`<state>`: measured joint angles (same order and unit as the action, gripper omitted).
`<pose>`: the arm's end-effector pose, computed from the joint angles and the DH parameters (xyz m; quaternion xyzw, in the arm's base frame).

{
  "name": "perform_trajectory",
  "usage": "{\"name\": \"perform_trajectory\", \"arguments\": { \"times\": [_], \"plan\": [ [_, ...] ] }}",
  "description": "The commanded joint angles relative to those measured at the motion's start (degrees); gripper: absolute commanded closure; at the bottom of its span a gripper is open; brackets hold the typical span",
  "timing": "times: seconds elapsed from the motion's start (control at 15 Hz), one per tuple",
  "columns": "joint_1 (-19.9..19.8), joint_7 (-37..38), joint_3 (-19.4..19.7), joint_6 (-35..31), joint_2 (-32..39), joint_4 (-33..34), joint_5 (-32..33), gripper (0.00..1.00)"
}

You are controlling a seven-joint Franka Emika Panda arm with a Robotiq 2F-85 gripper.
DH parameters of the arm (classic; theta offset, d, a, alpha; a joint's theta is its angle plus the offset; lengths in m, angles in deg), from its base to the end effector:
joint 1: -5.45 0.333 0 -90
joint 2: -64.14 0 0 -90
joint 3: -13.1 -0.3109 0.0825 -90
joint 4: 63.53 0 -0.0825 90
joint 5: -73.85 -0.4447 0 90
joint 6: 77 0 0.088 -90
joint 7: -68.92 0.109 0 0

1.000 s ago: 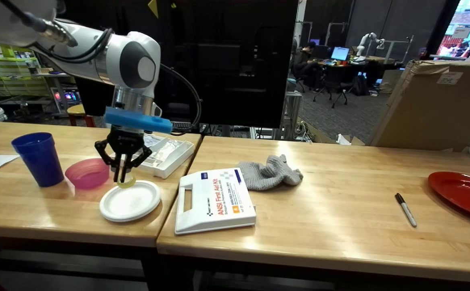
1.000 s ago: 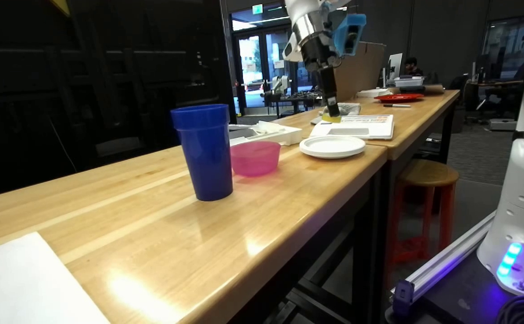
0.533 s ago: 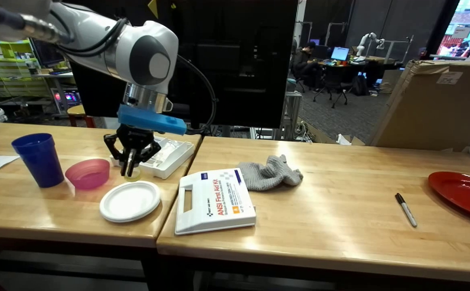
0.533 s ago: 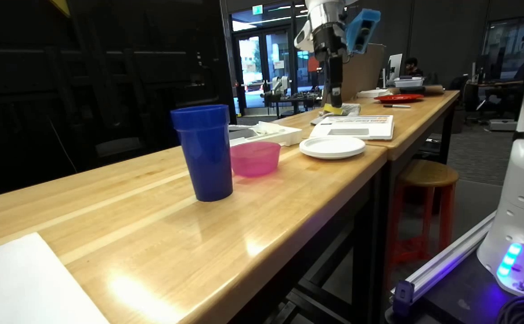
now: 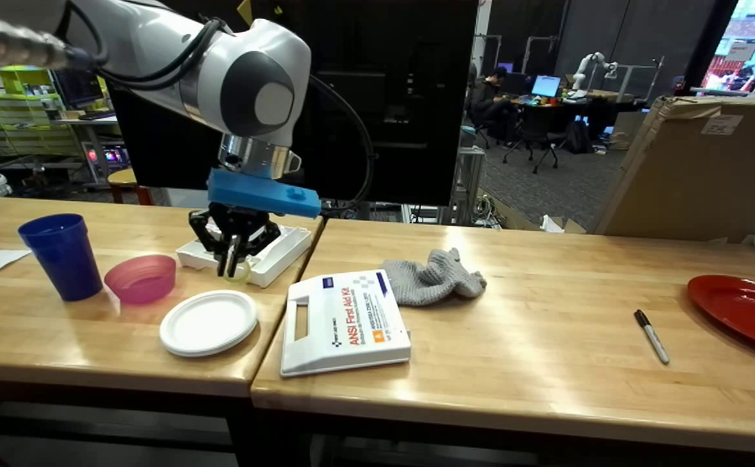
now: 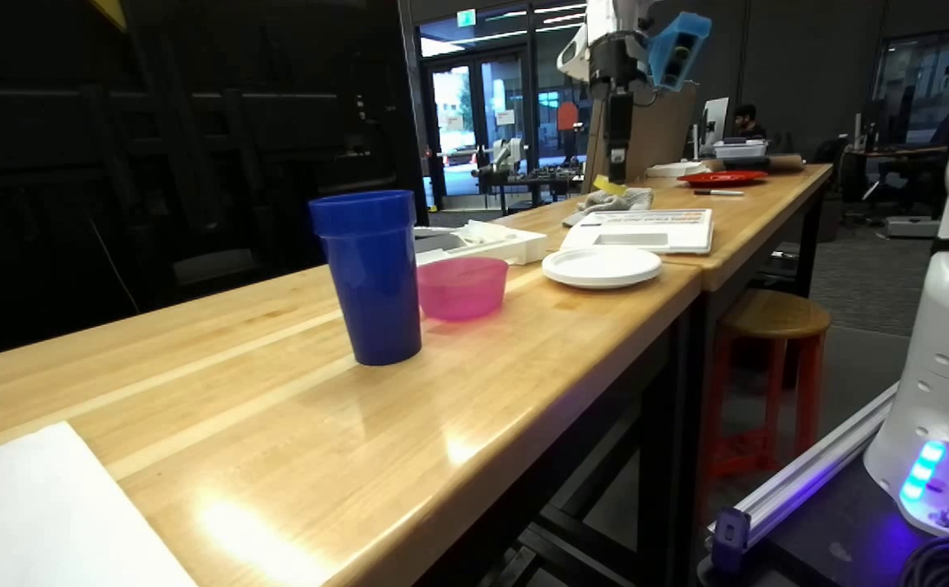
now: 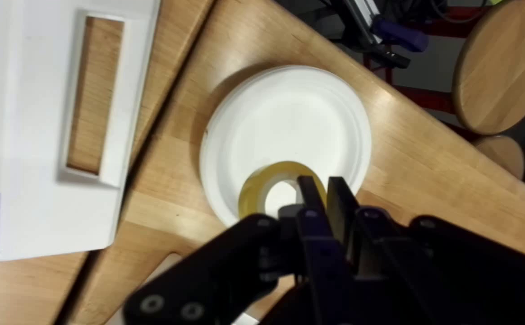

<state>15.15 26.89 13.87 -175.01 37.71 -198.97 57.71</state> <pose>0.4400 0.0959 0.4612 -0.9030 -0.3951 0.0515 0.1607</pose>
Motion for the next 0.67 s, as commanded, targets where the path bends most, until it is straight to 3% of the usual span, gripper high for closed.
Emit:
{"name": "perform_trajectory", "arguments": {
  "times": [0.0, 0.6],
  "plan": [
    [-1.7, 6.5, -2.5, -4.4, -4.0, -2.7, 6.5, 0.97],
    [-0.8, 21.9, -6.0, -6.4, -4.8, -4.4, 18.6, 0.97]
  ]
}}
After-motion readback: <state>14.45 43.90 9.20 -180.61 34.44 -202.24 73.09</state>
